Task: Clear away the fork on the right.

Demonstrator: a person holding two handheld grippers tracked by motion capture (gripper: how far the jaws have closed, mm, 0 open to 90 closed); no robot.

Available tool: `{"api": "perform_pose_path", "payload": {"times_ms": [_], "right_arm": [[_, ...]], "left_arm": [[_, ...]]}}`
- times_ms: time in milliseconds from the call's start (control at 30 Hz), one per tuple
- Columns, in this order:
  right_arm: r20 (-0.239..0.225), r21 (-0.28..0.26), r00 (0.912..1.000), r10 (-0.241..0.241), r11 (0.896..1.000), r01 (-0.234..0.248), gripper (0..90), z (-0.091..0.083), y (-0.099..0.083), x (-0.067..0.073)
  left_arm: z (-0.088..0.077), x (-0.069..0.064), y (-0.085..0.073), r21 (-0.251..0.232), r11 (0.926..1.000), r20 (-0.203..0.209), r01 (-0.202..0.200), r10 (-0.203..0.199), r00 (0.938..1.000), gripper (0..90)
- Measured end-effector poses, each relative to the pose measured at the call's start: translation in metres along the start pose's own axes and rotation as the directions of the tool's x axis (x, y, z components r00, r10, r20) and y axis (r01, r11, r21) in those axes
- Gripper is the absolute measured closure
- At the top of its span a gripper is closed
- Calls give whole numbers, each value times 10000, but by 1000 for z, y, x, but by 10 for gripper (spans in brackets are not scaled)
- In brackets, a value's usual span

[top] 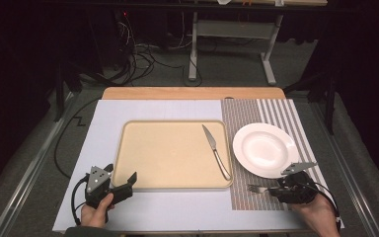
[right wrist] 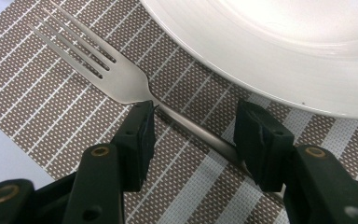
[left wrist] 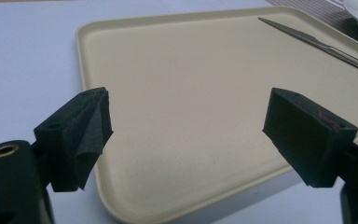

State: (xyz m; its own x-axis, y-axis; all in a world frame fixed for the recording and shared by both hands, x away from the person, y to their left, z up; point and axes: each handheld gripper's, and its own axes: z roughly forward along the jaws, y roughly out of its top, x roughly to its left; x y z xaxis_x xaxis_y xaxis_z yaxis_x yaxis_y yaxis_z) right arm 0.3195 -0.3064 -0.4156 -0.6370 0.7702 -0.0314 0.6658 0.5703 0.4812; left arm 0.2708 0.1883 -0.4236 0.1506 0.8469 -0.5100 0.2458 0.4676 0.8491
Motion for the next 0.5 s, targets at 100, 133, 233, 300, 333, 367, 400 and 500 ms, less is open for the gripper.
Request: {"api": "perform_pose_path", "payload": {"times_ms": [100,133,233,300,333,367,400,500], "right_arm": [[16,35,10000,27,10000,-27,504,0,0,0],[11,34,10000,10,10000,-10,519,0,1,-1],[70,106,9999,111,9999,-111,564,-1,1,-1],[20,121,9999,101,9999,-101,569,-1,1,-1],[27,164,9999,104,9998,-104,576,-2,1,-1],[27,164,9999,104,9998,-104,576,-2,1,-1],[-4,181,9999,102,9998,-102,602,-2,1,-1],[-216,196,9998,39,9998,-35,639,-3,1,0]], "left_arm": [[0,0,0,14,10000,-5,-4,4,10000,159],[0,0,0,4,10000,-3,-3,3,10000,159],[0,0,0,8,10000,-2,-6,6,10000,159],[0,0,0,9,10000,-2,-1,1,10000,159],[0,0,0,8,10000,-2,3,-3,10000,159],[0,0,0,8,10000,-2,3,-3,10000,159],[0,0,0,9,10000,-3,-3,3,10000,159],[0,0,0,14,10000,-3,0,0,10000,159]]}}
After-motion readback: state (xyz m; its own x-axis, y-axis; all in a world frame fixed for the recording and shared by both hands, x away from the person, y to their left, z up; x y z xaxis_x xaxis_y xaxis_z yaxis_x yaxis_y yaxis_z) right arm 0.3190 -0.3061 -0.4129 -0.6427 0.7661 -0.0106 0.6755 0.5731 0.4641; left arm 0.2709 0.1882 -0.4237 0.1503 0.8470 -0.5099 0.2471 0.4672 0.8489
